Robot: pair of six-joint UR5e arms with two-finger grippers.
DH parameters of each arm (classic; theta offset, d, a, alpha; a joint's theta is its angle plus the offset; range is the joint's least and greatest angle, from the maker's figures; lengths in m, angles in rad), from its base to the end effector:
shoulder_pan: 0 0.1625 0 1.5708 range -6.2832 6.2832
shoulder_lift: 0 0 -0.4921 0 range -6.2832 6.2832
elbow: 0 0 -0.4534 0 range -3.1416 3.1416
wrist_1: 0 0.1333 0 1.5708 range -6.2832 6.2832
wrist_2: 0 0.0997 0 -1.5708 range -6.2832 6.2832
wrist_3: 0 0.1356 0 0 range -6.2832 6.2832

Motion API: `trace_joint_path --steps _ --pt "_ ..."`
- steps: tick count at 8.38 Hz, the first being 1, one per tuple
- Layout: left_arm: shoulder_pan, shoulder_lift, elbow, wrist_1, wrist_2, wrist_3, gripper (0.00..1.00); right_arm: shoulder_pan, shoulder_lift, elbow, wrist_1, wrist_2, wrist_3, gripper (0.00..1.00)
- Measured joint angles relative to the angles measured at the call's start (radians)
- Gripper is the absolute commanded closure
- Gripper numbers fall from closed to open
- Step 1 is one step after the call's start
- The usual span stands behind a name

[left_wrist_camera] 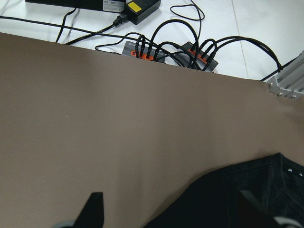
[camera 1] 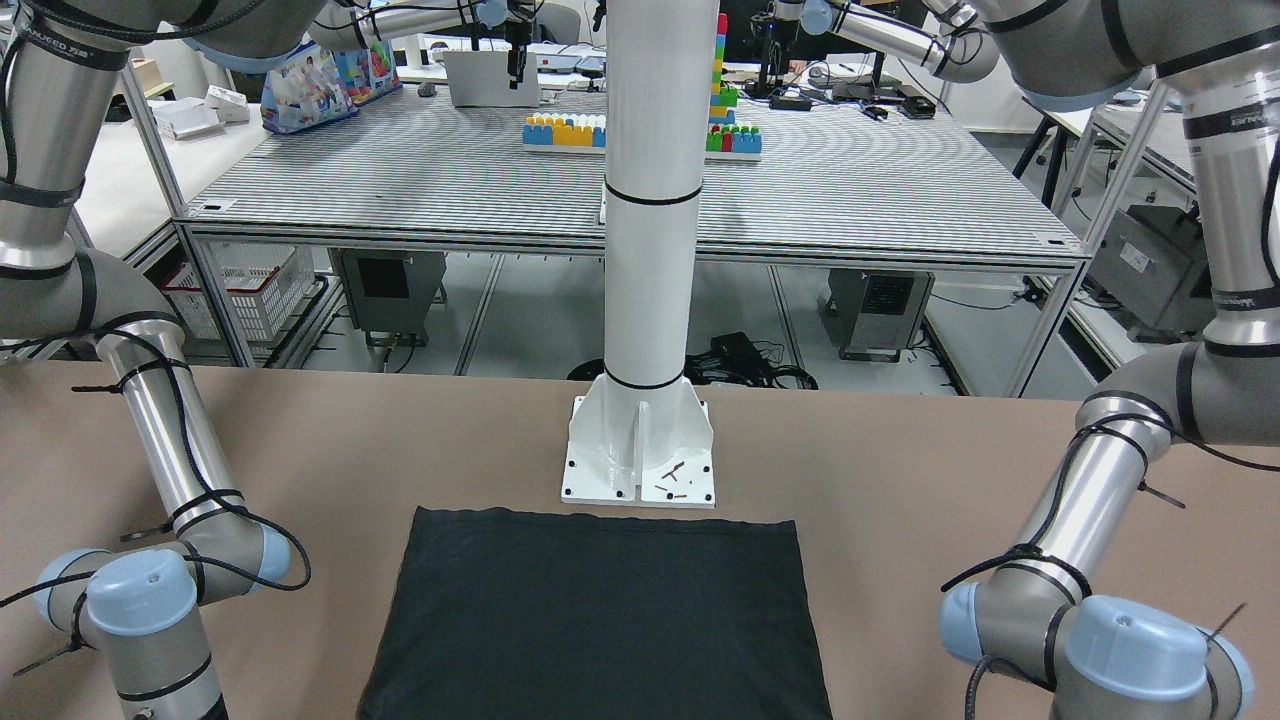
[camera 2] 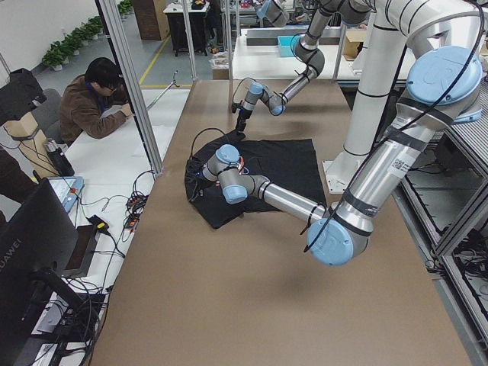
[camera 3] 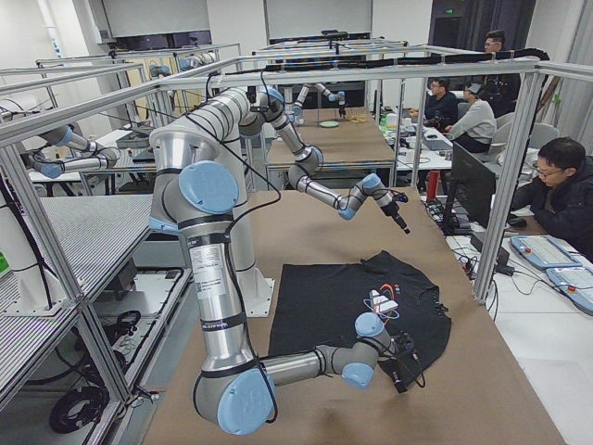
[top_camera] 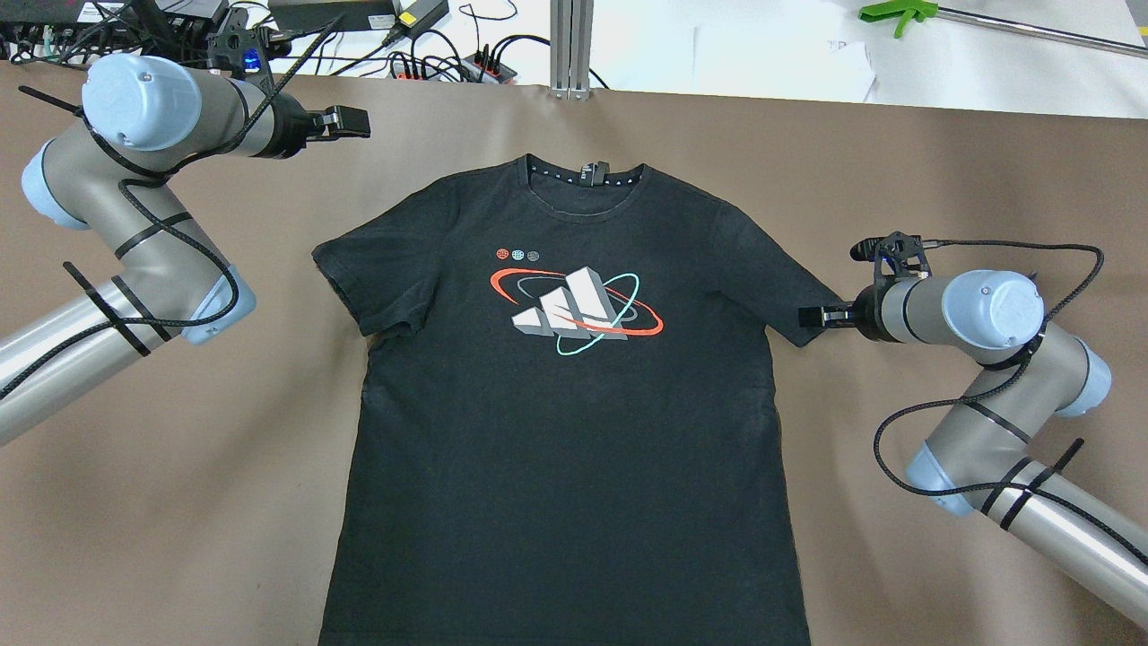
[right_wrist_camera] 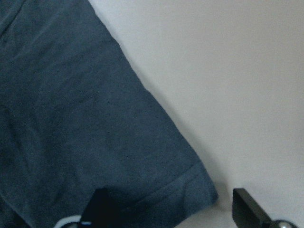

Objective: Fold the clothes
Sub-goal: 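Move the right gripper to the sleeve nearest it and grasp it, then fold the sleeve across the chest with right gripper while left gripper approaches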

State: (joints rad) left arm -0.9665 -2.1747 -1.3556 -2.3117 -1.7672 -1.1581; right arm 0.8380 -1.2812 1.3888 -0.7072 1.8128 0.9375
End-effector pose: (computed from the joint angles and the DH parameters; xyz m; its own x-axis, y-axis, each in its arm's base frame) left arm 0.4018 -0.7699 0.3624 0.5058 -0.0401 -0.8617 0.5502 0.7844 0.2863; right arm -0.4310 -0.6296 0.5774 0.6530 -0.1333 0.7455 -0.2516 0.8903 0.3796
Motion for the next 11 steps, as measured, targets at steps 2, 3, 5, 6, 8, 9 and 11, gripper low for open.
trace_joint_path --steps 2,3,5,6,8,9,11 --pt "0.000 0.000 0.000 0.000 0.000 0.000 0.00 -0.001 -0.003 0.002 0.000 0.000 0.003 0.76" --pt "0.000 0.000 0.000 0.000 0.001 0.000 0.00 -0.004 -0.004 0.002 -0.001 -0.001 0.018 0.99" --pt "0.000 0.000 0.000 0.001 0.001 0.000 0.00 -0.015 0.003 0.002 -0.005 -0.001 0.038 1.00" --pt "0.000 0.000 0.000 0.001 0.001 0.001 0.00 -0.017 0.006 0.005 -0.007 -0.001 0.041 1.00" --pt "-0.001 -0.003 0.001 0.002 0.000 0.001 0.00 -0.017 0.009 0.050 -0.045 0.000 0.042 1.00" --pt "-0.001 -0.004 0.001 0.003 0.000 0.001 0.00 -0.016 0.009 0.114 -0.118 0.000 0.043 1.00" --pt "-0.001 -0.003 0.000 0.003 0.000 0.002 0.00 -0.019 0.023 0.273 -0.296 0.000 0.043 1.00"
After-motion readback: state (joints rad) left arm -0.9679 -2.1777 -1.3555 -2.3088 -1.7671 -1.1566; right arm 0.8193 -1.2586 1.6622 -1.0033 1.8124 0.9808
